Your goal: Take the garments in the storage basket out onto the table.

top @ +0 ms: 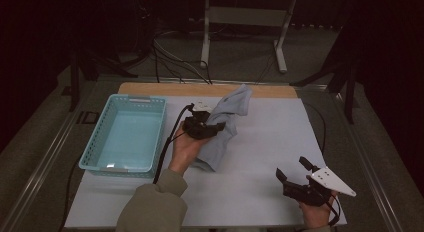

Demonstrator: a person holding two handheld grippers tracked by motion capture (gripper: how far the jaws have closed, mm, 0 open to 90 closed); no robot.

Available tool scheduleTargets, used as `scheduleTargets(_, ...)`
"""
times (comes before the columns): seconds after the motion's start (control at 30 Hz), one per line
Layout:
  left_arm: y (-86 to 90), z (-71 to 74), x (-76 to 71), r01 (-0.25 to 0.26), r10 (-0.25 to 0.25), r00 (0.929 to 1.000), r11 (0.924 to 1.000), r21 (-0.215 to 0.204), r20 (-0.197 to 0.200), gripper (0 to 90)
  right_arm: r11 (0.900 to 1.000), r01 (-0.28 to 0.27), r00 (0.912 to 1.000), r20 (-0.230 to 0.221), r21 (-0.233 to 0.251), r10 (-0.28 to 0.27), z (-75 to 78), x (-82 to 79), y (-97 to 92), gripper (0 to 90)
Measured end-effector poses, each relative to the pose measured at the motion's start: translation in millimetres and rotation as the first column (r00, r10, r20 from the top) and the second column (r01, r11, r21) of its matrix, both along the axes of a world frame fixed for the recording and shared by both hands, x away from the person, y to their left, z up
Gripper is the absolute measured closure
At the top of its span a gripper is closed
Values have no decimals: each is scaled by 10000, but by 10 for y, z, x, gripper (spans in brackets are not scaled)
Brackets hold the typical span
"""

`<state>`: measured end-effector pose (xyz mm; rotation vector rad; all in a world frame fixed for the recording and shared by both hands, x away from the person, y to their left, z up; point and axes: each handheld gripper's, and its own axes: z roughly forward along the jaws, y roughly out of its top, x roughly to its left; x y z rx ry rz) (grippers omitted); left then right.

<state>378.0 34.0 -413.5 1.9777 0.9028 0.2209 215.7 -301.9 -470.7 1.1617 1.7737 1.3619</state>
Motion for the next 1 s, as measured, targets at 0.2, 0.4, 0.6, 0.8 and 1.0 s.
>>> scheduleTargets(0.2, -37, -53, 6, 57, -57, 9999, 10000, -2, -146, 708, 10000, -5, 10000, -2, 2, 5, 1, -1, 1, 79)
scheduleTargets(0.4, -114, -150, 14, 188, -185, 9991, 9998, 80, -386, 700, 10000, -13, 10000, -8, 8, 13, 0, 1, 3, 79)
scheduleTargets(0.6, -192, -269, 2, 357, -345, 9970, 9992, 168, -698, 667, 10000, -20, 10000, 5, 1, 20, 0, 1, 3, 79)
scheduleTargets(0.8, -281, -372, -26, 528, -508, 9949, 9984, 205, -869, 560, 10000, -9, 10000, 2, 9, 9, 1, 1, 1, 79)
scheduleTargets(1.0, -301, -376, -34, 184, -211, 9948, 9994, -279, -997, 210, 10000, 2, 10000, 8, 17, -2, 3, -2, 1, 79)
